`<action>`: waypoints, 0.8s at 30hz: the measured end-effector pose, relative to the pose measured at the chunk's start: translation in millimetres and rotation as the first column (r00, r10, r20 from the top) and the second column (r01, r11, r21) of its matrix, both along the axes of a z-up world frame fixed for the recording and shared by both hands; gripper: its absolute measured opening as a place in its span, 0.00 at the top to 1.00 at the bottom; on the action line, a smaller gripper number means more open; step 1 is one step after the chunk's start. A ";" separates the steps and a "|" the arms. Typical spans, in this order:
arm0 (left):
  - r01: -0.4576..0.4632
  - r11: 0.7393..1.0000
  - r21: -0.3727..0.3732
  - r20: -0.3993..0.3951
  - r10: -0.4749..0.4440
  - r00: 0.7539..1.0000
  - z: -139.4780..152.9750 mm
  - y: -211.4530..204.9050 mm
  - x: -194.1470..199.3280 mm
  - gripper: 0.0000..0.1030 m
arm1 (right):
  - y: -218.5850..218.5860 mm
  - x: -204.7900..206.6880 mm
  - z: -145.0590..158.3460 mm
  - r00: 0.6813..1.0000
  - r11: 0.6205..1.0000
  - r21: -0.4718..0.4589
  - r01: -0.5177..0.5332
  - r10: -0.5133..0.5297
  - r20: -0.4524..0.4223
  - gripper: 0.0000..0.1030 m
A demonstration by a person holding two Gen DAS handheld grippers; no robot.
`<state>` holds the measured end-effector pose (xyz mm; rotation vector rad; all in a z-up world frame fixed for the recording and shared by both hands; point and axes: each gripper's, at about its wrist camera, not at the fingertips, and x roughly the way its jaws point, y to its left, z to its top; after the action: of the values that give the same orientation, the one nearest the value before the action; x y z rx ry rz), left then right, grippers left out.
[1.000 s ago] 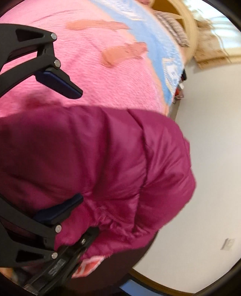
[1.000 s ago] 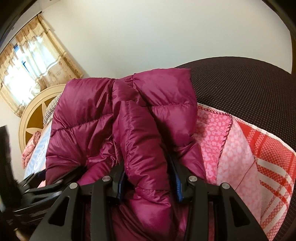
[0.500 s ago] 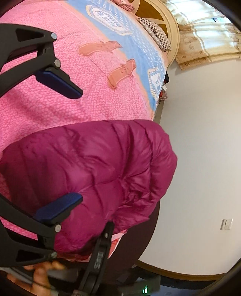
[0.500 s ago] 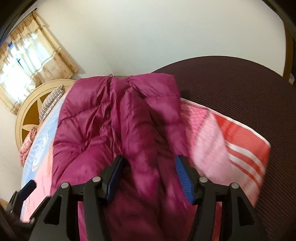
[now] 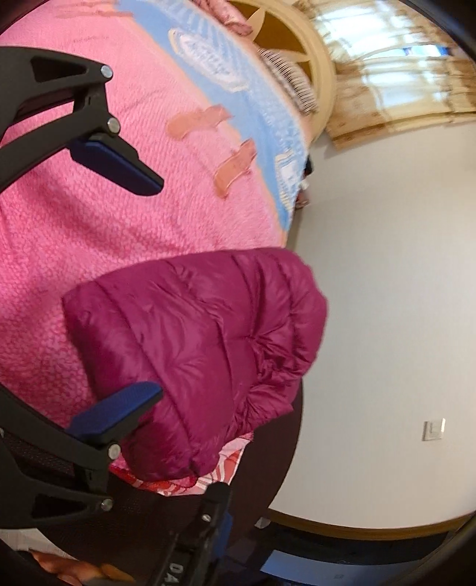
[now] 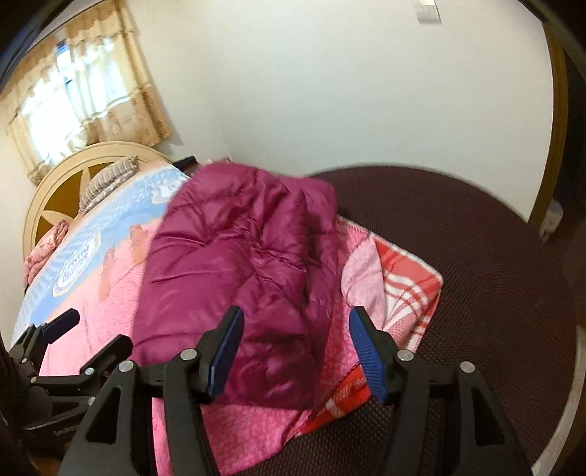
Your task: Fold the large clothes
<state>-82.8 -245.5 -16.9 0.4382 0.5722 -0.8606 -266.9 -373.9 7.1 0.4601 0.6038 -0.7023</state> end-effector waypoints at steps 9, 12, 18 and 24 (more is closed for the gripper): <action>-0.051 0.991 -0.126 -0.003 0.051 0.999 36.0 37.2 -6.1 0.00 | 54.9 -28.5 61.3 0.991 0.986 -0.161 -0.028 0.048 0.126 0.28; -0.053 0.984 -0.171 0.028 0.058 0.998 51.0 49.2 -11.7 0.00 | 73.3 -38.0 82.1 0.983 0.973 -0.231 -0.018 0.059 0.174 0.27; -0.064 0.968 -0.244 0.096 0.090 0.991 74.6 68.9 -25.2 0.00 | 110.4 -54.3 117.5 0.965 0.935 -0.354 0.013 0.082 0.251 0.16; -0.070 0.951 -0.301 0.130 0.114 0.985 86.9 80.5 -31.0 0.00 | 120.3 -55.8 122.8 0.962 0.927 -0.375 0.016 0.088 0.257 0.14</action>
<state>-113.8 -165.0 70.0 0.1969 0.3181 -0.8013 -322.7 -253.5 129.9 0.1813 0.2103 -0.6862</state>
